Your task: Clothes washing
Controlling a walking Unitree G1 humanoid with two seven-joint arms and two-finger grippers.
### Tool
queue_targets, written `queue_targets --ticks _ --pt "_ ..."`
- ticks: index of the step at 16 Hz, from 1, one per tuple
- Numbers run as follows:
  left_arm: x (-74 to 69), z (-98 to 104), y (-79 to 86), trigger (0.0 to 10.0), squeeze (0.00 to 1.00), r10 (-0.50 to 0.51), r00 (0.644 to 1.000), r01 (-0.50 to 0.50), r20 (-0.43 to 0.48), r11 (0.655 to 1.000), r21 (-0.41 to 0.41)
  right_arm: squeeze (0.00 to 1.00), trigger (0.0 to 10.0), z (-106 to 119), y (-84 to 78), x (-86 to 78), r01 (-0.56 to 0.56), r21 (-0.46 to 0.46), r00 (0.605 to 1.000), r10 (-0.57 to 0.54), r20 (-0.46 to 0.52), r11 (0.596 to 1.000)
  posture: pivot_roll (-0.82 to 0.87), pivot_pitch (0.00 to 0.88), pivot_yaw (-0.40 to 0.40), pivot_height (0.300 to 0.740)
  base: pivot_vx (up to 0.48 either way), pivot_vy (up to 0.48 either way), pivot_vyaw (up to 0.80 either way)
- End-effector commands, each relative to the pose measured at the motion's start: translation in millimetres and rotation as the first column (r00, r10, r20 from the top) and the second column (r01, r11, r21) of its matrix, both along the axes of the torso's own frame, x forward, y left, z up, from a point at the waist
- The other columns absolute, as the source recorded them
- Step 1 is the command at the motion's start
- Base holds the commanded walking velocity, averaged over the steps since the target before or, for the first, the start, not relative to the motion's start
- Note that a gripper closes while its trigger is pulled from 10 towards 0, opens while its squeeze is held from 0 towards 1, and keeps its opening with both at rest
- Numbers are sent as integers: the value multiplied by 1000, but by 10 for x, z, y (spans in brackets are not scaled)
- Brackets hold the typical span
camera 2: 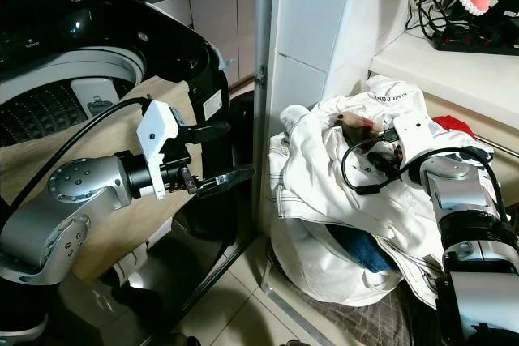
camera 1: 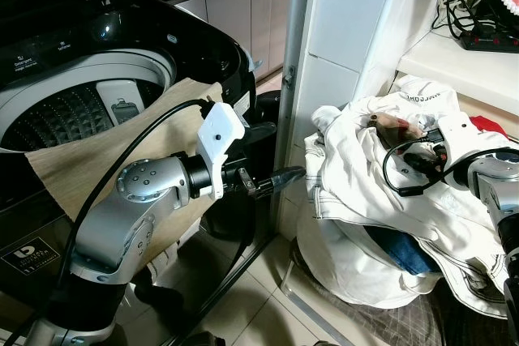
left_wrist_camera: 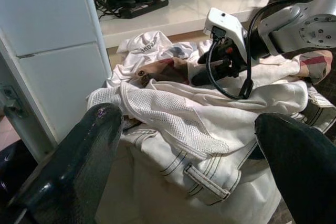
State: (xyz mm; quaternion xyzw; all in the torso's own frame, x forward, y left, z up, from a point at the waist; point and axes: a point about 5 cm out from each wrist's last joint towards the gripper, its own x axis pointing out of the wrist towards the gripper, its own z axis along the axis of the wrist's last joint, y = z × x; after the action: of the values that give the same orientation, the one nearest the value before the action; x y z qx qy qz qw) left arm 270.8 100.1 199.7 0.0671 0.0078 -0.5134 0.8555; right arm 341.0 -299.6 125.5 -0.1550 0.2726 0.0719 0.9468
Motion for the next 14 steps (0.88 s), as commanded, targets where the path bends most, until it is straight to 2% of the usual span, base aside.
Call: queue_targets --ticks 1,6,8,9,11,14 --pt "-28 11 -38 10000 0 -18 1000 18 6 1000 6 0 0 -3 -25 -8 3 -7 1000 -3 -6 1000 -77 0 30 740 0 0 0" --pt "-26 -6 -37 10000 0 2 1000 -2 -15 1000 12 0 0 3 -7 5 -10 -1 1000 10 -1 1000 -75 0 29 740 0 0 0" --pt "-26 -6 -39 10000 0 10 1000 -10 -30 1000 -2 0 0 2 -6 4 -8 3 1000 8 0 1000 -75 0 29 740 0 0 0" --pt "3 17 -50 10000 0 35 999 -36 -40 998 -42 0 0 -8 -2 3 -7 5 1000 7 1 1000 -79 0 28 740 0 0 0" --pt "30 36 -62 10000 0 56 998 -56 -13 997 -44 0 0 -7 6 2 1 21 1000 -2 15 1000 -83 0 28 740 0 0 0" --pt "99 60 -55 10000 0 140 988 -138 61 990 -43 0 0 164 -37 27 26 62 995 -32 94 998 -81 0 29 740 0 0 0"
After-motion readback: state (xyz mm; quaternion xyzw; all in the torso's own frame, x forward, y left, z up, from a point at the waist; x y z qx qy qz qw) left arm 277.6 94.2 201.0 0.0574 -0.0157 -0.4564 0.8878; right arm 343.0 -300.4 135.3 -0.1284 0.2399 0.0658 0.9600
